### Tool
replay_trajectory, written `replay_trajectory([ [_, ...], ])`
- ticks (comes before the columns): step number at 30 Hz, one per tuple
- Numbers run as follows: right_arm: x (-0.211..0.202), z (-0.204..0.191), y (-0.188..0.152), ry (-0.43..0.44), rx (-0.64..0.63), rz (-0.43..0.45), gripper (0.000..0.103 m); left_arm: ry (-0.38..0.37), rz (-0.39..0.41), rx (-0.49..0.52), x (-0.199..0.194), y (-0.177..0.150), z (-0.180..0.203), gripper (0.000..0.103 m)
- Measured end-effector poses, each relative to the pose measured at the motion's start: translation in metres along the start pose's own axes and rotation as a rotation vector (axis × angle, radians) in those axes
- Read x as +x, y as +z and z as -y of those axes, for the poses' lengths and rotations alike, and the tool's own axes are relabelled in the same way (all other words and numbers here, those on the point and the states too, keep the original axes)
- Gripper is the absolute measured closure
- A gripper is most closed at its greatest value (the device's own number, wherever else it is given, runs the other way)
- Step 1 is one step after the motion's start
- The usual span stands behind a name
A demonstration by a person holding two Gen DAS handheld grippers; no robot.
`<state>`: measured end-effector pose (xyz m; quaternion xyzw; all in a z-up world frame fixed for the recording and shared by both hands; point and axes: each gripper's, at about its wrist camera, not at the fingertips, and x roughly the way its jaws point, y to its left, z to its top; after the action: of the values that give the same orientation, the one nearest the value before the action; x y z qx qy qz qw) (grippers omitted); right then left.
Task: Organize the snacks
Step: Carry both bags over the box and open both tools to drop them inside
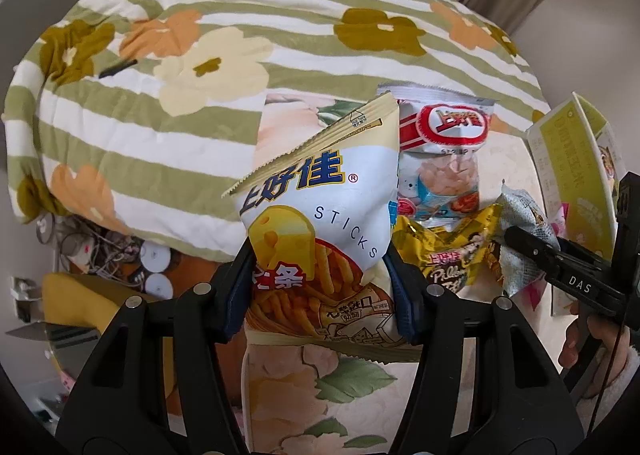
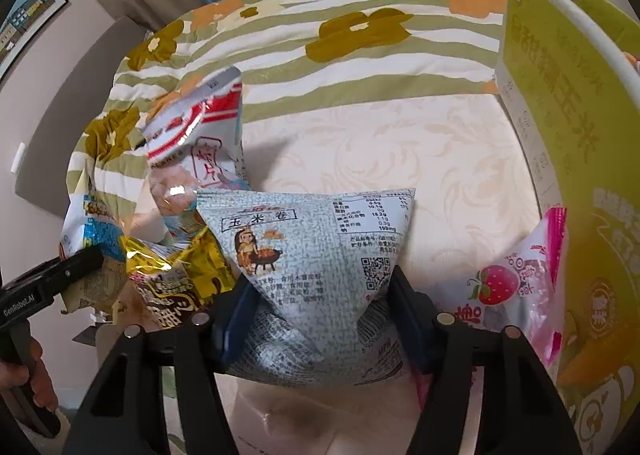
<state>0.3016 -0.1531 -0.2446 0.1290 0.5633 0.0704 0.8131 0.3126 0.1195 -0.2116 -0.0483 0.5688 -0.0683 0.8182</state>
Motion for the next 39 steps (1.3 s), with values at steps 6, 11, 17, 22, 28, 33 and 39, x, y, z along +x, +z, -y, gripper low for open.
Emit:
replay_trajectory([
  [6,-0.024,-0.008,-0.002,0.006,0.005,0.060,0.045,-0.023,0.050,0.014,-0.029,-0.002,0.001,0.048],
  [11,-0.052,-0.018,-0.004,0.011,0.004,0.118,0.045,-0.038,0.118,0.036,-0.063,-0.002,0.003,0.048],
  [17,-0.101,-0.031,-0.013,0.028,0.007,0.204,0.045,-0.063,0.205,0.110,-0.113,0.002,0.027,0.048],
  [22,-0.149,-0.036,-0.023,0.019,0.007,0.280,0.045,-0.122,0.271,0.230,-0.148,0.006,0.065,0.048],
  [28,-0.200,-0.024,-0.028,-0.030,0.049,0.353,0.045,-0.218,0.317,0.350,-0.169,0.004,0.127,0.048],
  [33,-0.235,0.005,-0.032,-0.070,0.085,0.413,0.045,-0.258,0.328,0.403,-0.175,-0.005,0.179,0.048],
  [39,-0.270,0.064,-0.042,-0.129,0.095,0.455,0.045,-0.273,0.311,0.436,-0.162,-0.016,0.256,0.048],
])
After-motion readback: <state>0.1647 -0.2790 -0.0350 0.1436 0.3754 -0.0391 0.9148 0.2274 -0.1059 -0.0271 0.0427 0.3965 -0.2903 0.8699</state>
